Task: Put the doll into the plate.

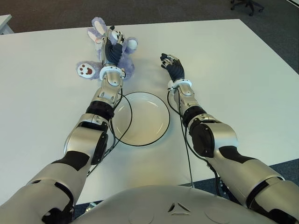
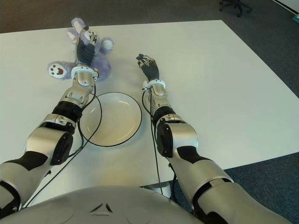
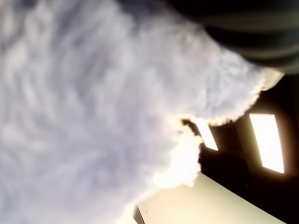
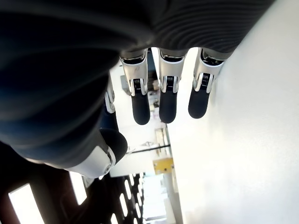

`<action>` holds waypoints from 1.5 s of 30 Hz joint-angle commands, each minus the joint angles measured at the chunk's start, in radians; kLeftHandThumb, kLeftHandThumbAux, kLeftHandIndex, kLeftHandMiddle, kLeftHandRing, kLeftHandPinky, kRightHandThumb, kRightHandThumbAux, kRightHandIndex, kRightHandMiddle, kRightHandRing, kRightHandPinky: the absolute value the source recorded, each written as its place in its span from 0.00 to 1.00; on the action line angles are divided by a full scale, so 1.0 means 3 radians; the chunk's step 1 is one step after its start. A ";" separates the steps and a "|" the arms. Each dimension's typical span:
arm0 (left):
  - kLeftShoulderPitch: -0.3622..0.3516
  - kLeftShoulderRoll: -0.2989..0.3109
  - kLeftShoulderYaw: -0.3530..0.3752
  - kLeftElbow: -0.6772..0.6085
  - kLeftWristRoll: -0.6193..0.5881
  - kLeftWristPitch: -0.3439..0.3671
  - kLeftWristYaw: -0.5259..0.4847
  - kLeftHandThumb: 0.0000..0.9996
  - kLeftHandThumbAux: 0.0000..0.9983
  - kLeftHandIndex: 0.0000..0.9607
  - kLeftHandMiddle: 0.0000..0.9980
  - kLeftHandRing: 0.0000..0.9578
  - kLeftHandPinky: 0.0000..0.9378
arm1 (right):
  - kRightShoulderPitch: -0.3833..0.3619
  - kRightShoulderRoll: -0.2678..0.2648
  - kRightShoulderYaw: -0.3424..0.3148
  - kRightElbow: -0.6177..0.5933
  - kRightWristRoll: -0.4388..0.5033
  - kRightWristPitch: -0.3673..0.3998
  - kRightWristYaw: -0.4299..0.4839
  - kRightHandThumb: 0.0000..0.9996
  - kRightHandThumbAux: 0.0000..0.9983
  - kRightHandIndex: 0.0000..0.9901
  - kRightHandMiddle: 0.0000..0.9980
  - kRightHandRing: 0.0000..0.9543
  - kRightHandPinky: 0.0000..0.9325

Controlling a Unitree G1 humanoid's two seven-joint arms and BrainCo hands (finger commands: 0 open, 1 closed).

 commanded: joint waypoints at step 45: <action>0.0101 0.0141 -0.0415 -0.0166 0.0381 0.0889 -0.0380 0.53 0.28 0.09 0.22 0.22 0.22 | 0.0187 0.0055 -0.0023 0.0101 0.0033 0.0130 -0.0017 0.70 0.73 0.40 0.16 0.13 0.17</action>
